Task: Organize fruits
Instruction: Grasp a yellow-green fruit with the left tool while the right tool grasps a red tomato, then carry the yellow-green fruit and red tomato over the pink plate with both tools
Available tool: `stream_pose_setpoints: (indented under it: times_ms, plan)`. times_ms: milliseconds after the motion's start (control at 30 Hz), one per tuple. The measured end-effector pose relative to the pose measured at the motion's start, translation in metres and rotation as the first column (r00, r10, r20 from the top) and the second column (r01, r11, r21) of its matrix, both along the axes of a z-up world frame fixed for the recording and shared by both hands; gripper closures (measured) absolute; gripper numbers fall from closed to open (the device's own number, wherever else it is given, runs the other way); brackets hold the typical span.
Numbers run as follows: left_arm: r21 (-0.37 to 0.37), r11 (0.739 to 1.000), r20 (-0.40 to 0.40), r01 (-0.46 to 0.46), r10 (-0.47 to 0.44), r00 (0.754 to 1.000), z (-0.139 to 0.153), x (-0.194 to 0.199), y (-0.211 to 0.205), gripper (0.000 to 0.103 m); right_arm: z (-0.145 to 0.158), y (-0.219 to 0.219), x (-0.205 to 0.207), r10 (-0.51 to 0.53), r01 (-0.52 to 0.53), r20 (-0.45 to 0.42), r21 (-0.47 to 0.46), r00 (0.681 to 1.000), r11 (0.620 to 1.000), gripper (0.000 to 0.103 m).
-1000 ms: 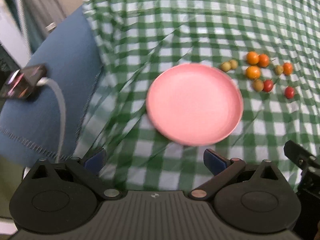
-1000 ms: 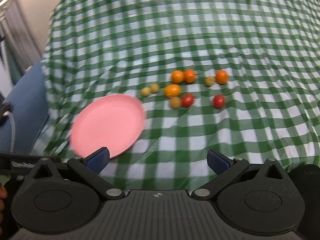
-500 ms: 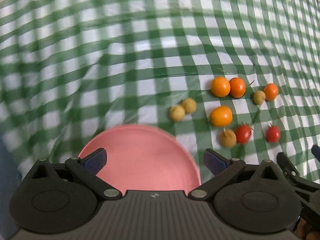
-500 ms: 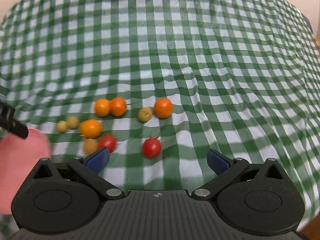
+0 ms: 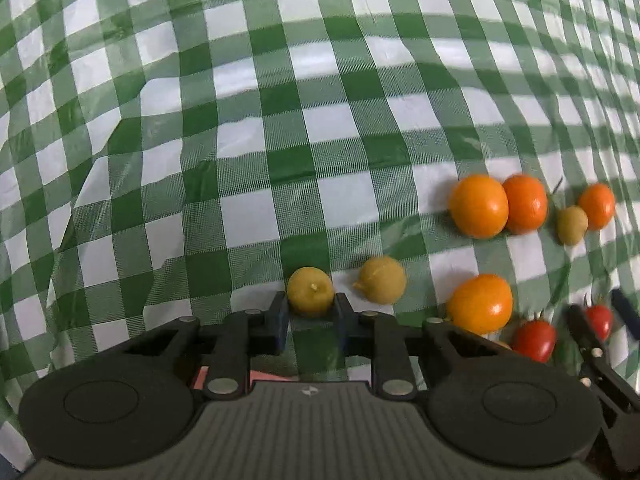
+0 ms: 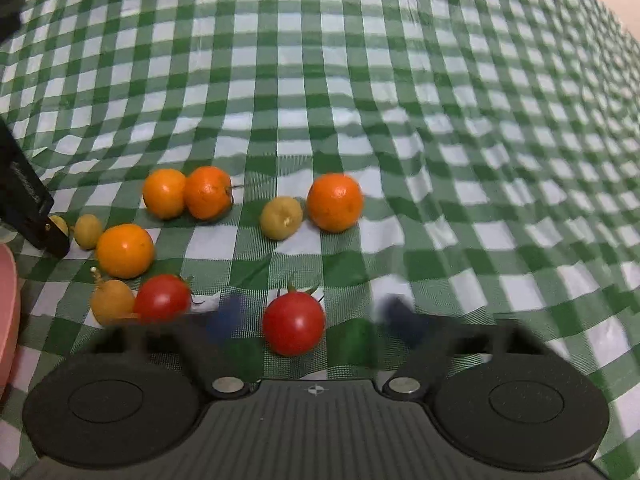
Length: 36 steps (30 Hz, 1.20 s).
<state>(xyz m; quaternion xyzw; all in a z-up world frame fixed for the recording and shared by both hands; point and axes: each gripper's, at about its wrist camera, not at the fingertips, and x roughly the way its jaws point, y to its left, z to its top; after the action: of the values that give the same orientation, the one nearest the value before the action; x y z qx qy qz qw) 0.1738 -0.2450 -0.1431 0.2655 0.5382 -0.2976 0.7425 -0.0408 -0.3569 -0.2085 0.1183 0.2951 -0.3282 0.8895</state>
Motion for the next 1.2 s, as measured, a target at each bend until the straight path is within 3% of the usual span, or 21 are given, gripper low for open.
stream_pose_setpoints:
  times_ms: [33,133,233,467,600,833,1033,1200]
  plan:
    - [-0.014,1.0,0.009,-0.001,0.001,1.0,0.002,0.0,0.001,0.077,-0.001,0.0,-0.001,0.0,0.0,-0.002,-0.011,1.0,1.0,0.071]
    - [-0.056,0.998,0.027,-0.009,0.01,1.0,0.013,-0.003,0.005,0.078,0.002,0.006,-0.007,-0.018,0.017,0.03,0.011,0.999,1.0,0.072]
    - [-0.1,0.995,0.027,-0.031,0.034,0.999,0.034,-0.01,0.016,0.078,0.009,0.001,-0.013,-0.057,0.059,0.072,-0.028,0.996,0.998,0.072]
    - [-0.214,0.975,0.089,-0.066,0.087,0.992,0.105,-0.042,0.065,0.078,0.061,0.018,-0.062,-0.06,0.069,0.155,-0.057,0.986,0.996,0.072]
    - [-0.24,0.966,0.124,-0.1,0.133,0.983,0.139,-0.078,0.109,0.078,0.089,0.046,-0.092,0.007,-0.001,0.187,-0.035,0.982,0.999,0.072]
    - [-0.257,0.943,0.131,-0.21,0.249,0.96,0.17,-0.143,0.198,0.078,0.131,0.121,-0.131,0.189,-0.197,0.221,0.017,0.957,0.98,0.072]
    - [-0.273,0.913,0.075,-0.305,0.336,0.939,0.171,-0.191,0.273,0.078,0.161,0.194,-0.151,0.356,-0.373,0.231,0.031,0.906,0.927,0.072]
    - [-0.299,0.899,0.113,-0.321,0.367,0.923,0.176,-0.217,0.32,0.078,0.171,0.235,-0.161,0.428,-0.428,0.211,-0.046,0.879,0.902,0.072]
